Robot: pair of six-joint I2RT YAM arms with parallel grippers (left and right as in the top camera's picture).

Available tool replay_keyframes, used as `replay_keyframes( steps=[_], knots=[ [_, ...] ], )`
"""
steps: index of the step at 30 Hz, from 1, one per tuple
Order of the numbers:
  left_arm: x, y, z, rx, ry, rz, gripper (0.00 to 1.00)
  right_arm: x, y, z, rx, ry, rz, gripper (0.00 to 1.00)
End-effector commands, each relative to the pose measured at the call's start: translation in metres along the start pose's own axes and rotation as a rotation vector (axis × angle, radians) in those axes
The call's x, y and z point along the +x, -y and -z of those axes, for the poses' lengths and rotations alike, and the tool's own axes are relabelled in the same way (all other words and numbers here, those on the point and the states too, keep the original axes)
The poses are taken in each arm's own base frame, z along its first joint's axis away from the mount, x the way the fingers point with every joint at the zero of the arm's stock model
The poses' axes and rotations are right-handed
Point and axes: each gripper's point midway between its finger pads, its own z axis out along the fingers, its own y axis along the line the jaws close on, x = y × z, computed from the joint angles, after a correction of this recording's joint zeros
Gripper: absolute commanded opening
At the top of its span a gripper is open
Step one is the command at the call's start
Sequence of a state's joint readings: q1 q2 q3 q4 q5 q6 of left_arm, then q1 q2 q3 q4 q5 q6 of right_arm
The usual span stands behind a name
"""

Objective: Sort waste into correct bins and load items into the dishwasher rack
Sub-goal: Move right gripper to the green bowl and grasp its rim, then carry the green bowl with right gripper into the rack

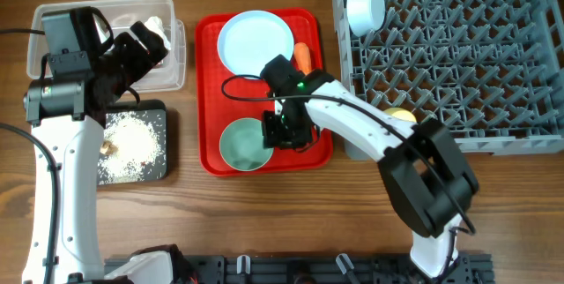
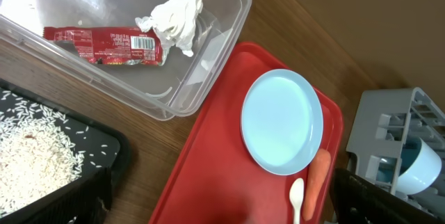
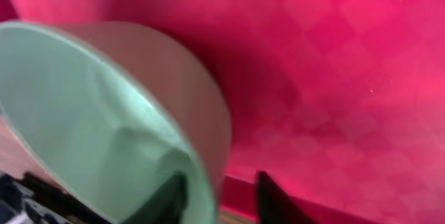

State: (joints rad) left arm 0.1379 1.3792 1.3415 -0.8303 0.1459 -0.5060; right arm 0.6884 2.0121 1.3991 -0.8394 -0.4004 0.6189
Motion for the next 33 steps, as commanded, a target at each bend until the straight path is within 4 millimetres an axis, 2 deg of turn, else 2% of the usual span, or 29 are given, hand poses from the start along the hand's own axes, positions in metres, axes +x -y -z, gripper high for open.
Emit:
replay_keyframes(
  steps=[1,3,9,13,16,17,19,22,25,27,30,33],
  knots=[
    [-0.004,-0.001,0.001,-0.007,0.012,-0.010,1.00,-0.003,0.003,-0.003,-0.015,-0.011,-0.025,0.19],
    [-0.004,-0.001,0.001,-0.007,0.012,-0.010,1.00,-0.004,0.001,-0.001,-0.020,-0.002,-0.020,0.05],
    [-0.004,-0.001,0.001,-0.007,0.012,-0.010,1.00,-0.009,-0.008,0.018,-0.048,0.043,0.049,0.04],
    [-0.004,-0.001,0.001,-0.007,0.012,-0.010,1.00,-0.030,-0.014,0.061,0.001,0.198,0.083,0.04],
    [-0.004,-0.001,0.001,-0.007,0.012,-0.010,1.00,-0.049,-0.003,0.107,0.097,0.352,0.083,0.05],
    [-0.004,-0.001,0.001,-0.007,0.013,-0.010,1.00,-0.056,0.006,0.134,0.153,0.435,0.066,0.04],
    [-0.004,-0.001,0.001,-0.007,0.012,-0.010,1.00,-0.062,0.022,0.174,0.235,0.554,0.034,0.04],
    [-0.004,-0.001,0.001,-0.007,0.012,-0.010,1.00,-0.068,0.060,0.243,0.425,0.778,-0.046,0.04],
    [-0.004,-0.001,0.001,-0.007,0.013,-0.010,1.00,-0.061,0.104,0.309,0.702,0.991,-0.168,0.04],
    [-0.004,-0.001,0.001,-0.007,0.012,-0.010,1.00,-0.050,0.127,0.343,0.893,1.091,-0.244,0.04],
    [-0.004,-0.001,0.001,-0.007,0.012,-0.010,1.00,-0.039,0.147,0.373,1.112,1.178,-0.307,0.04],
    [-0.004,-0.001,0.001,-0.007,0.012,-0.010,1.00,-0.040,0.158,0.373,1.214,1.180,-0.319,0.04]
  ],
)
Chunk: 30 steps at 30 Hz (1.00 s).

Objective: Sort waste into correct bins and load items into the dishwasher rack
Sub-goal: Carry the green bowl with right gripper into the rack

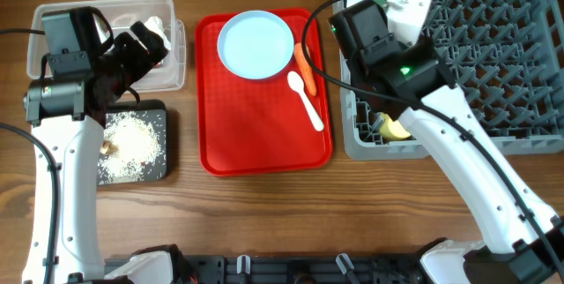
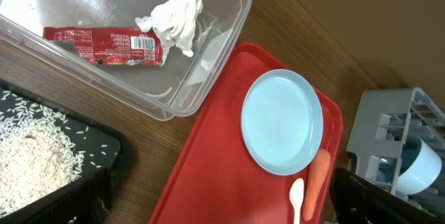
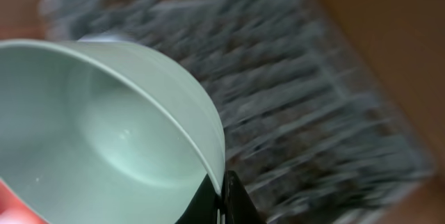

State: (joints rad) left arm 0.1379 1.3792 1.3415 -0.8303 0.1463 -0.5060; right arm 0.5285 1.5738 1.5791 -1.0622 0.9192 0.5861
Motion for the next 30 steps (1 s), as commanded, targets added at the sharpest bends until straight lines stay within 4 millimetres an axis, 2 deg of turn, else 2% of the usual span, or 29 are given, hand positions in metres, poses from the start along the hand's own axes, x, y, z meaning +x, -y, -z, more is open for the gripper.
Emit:
replay_keyframes(
  steps=[1,9,13,18,22,30],
  knots=[
    [-0.004,-0.001,0.001,-0.007,0.012,-0.010,1.00,-0.014,0.037,-0.013,0.309,0.144,0.044,0.04],
    [-0.004,-0.001,0.001,-0.007,0.012,-0.010,1.00,0.011,0.020,-0.056,0.393,0.032,0.307,0.04],
    [-0.004,-0.001,0.001,-0.007,0.013,-0.010,1.00,0.026,0.003,-0.072,0.400,-0.009,0.414,0.04],
    [-0.004,-0.001,0.001,-0.007,0.013,-0.010,1.00,0.053,-0.019,-0.088,0.326,-0.100,0.500,0.04],
    [-0.004,-0.001,0.001,-0.007,0.013,-0.010,1.00,0.062,-0.026,-0.095,0.320,-0.122,0.520,0.04],
    [-0.004,-0.001,0.001,-0.007,0.013,-0.010,1.00,0.084,-0.037,-0.097,0.215,-0.222,0.527,0.04]
  ],
)
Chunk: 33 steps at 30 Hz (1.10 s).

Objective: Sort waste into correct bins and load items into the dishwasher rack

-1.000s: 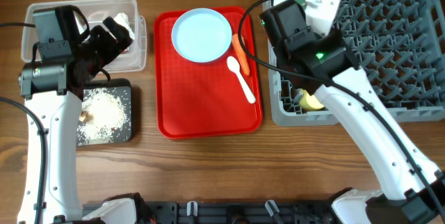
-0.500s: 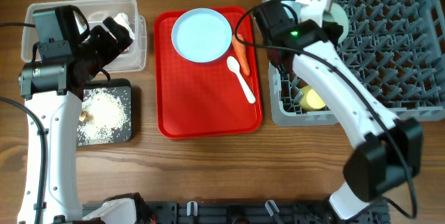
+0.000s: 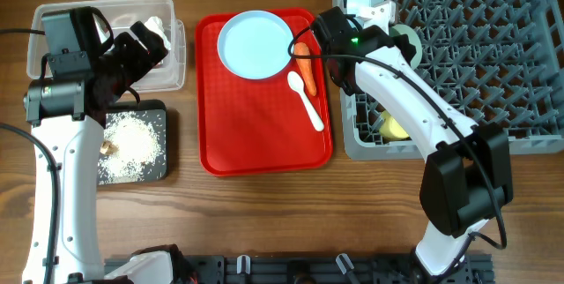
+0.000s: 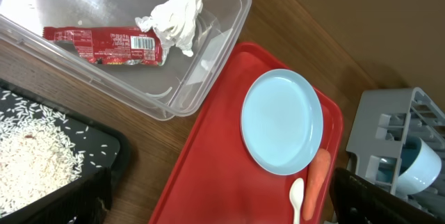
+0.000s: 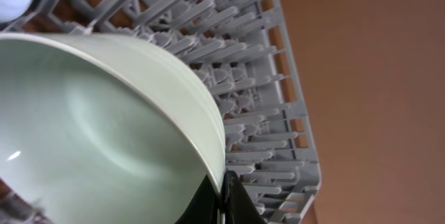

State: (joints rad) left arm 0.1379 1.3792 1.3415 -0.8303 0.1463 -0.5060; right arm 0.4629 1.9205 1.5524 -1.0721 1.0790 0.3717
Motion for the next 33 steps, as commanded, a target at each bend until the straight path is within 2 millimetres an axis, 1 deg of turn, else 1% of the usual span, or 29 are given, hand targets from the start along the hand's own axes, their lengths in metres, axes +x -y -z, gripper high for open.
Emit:
replay_keyframes(
  steps=[1,6,7,8,9,11,13,16,19,20,21,26,29,30,31,33],
  knots=[
    [-0.004,-0.001,0.001,-0.007,0.013,-0.010,1.00,0.014,-0.019,-0.001,-0.079,-0.052,0.043,0.04],
    [-0.004,-0.001,0.001,-0.007,0.012,-0.010,1.00,0.022,-0.020,0.000,-0.095,-0.083,0.105,0.04],
    [-0.004,-0.001,0.001,-0.007,0.013,-0.010,1.00,0.027,-0.027,0.002,-0.139,-0.100,0.185,0.04],
    [-0.004,-0.001,0.001,-0.007,0.013,-0.010,1.00,0.035,-0.039,0.006,-0.224,-0.119,0.314,0.07],
    [-0.004,-0.001,0.001,-0.007,0.013,-0.010,1.00,0.038,-0.044,0.009,-0.258,-0.124,0.357,0.13],
    [-0.004,-0.001,0.001,-0.007,0.012,-0.010,1.00,0.042,-0.053,0.014,-0.307,-0.128,0.401,0.20],
    [-0.004,-0.001,0.001,-0.007,0.013,-0.010,1.00,0.042,-0.058,0.021,-0.324,-0.117,0.408,0.24],
    [-0.004,-0.001,0.001,-0.007,0.012,-0.010,1.00,0.036,-0.065,0.031,-0.360,-0.094,0.400,0.32],
    [-0.004,-0.001,0.001,-0.007,0.013,-0.010,1.00,0.025,-0.066,0.040,-0.386,-0.068,0.378,0.59],
    [-0.004,-0.001,0.001,-0.007,0.012,-0.010,1.00,0.021,-0.065,0.043,-0.393,-0.059,0.368,0.72],
    [-0.004,-0.001,0.001,-0.007,0.013,-0.010,1.00,0.016,-0.065,0.045,-0.399,-0.051,0.357,0.76],
    [-0.004,-0.001,0.001,-0.007,0.013,-0.010,1.00,0.005,-0.062,0.050,-0.422,-0.032,0.324,0.86],
    [-0.004,-0.001,0.001,-0.007,0.013,-0.010,1.00,0.001,-0.059,0.053,-0.426,-0.015,0.311,0.94],
    [-0.004,-0.001,0.001,-0.007,0.013,-0.010,1.00,-0.001,-0.058,0.054,-0.429,-0.007,0.301,0.95],
    [-0.004,-0.001,0.001,-0.007,0.013,-0.010,1.00,-0.003,-0.057,0.056,-0.442,0.002,0.287,1.00],
    [-0.004,-0.001,0.001,-0.007,0.012,-0.010,1.00,-0.008,-0.058,0.064,-0.490,0.019,0.258,1.00]
  ],
)
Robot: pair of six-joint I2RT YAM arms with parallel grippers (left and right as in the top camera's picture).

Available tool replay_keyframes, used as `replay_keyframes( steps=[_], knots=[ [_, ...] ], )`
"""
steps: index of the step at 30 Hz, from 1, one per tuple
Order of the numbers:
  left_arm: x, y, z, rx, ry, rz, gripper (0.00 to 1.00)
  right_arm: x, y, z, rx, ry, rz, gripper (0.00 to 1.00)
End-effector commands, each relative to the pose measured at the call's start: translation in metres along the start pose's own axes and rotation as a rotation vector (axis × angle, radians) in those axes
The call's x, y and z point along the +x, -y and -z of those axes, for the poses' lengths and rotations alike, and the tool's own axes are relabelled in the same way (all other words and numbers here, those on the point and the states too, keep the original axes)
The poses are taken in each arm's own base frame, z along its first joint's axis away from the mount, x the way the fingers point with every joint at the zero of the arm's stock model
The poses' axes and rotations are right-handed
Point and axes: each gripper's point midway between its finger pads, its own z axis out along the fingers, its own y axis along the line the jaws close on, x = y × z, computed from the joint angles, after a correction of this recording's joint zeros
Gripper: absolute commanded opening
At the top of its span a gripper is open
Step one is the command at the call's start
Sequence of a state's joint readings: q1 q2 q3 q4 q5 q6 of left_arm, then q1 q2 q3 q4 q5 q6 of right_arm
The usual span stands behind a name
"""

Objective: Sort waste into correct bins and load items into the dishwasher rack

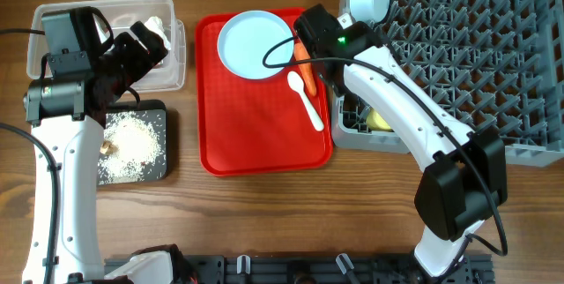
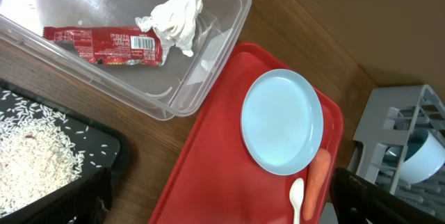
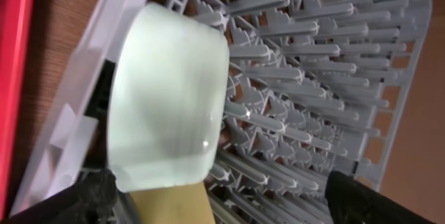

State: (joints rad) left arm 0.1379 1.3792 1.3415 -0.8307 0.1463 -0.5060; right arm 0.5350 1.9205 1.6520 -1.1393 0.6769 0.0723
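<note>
A pale green bowl (image 3: 167,99) stands on its side between the prongs at the left end of the grey dishwasher rack (image 1: 458,55); in the overhead view my arm hides it. My right gripper (image 1: 345,90) hangs open just off the bowl, holding nothing. A light blue plate (image 1: 256,44), a carrot (image 1: 304,65) and a white spoon (image 1: 307,100) lie on the red tray (image 1: 264,143). My left gripper (image 1: 145,41) is open and empty above the clear bin (image 1: 106,63).
The clear bin holds a red wrapper (image 2: 104,46) and a crumpled tissue (image 2: 174,15). A black tray of rice (image 1: 132,147) lies in front of it. A blue-white cup sits in the rack's far left corner, a yellow thing (image 1: 379,123) near its front left.
My right gripper was shut on the green bowl in the rack; now it is open and the bowl rests on its side among the prongs. The rack has shifted slightly. The left arm is unmoved.
My right gripper was at the green bowl on the red tray. Then it held the bowl up over the rack's left end, then down among the prongs. Now the bowl stands in the rack, let go. The left arm stayed over the clear bin throughout.
</note>
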Motion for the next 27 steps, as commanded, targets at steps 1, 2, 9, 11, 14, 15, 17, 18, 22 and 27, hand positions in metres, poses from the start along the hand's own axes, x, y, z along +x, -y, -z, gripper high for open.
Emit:
replay_keyframes(
  steps=[1,2,9,11,14,15,17,18,22,27],
  knots=[
    [-0.004,-0.001,0.001,-0.007,0.013,-0.010,1.00,-0.015,-0.001,0.022,-0.110,0.081,-0.065,1.00],
    [-0.004,-0.001,0.001,-0.007,0.013,-0.010,1.00,-0.018,-0.004,0.028,-0.157,0.100,-0.077,1.00],
    [-0.004,-0.001,0.001,-0.007,0.013,-0.010,1.00,-0.041,-0.059,0.102,-0.693,0.260,-0.087,1.00],
    [-0.004,-0.001,0.001,-0.007,0.013,-0.010,1.00,-0.044,-0.079,0.119,-0.841,0.290,-0.045,1.00],
    [-0.004,-0.001,0.001,-0.007,0.013,-0.010,1.00,-0.040,-0.095,0.122,-0.926,0.275,-0.034,0.73],
    [-0.004,-0.001,0.001,-0.007,0.013,-0.010,1.00,-0.036,-0.098,0.117,-0.926,0.253,-0.045,0.61],
    [-0.004,-0.001,0.001,-0.007,0.013,-0.010,1.00,-0.027,-0.104,0.106,-0.919,0.198,-0.083,0.53],
    [-0.004,-0.001,0.001,-0.007,0.013,-0.010,1.00,-0.022,-0.107,0.100,-0.915,0.169,-0.093,0.49],
    [-0.004,-0.001,0.001,-0.007,0.013,-0.010,1.00,0.004,-0.112,0.071,-0.834,0.048,-0.146,0.40],
    [-0.004,-0.001,0.001,-0.007,0.013,-0.010,1.00,0.028,-0.101,0.046,-0.702,-0.063,-0.211,0.40]
  ],
)
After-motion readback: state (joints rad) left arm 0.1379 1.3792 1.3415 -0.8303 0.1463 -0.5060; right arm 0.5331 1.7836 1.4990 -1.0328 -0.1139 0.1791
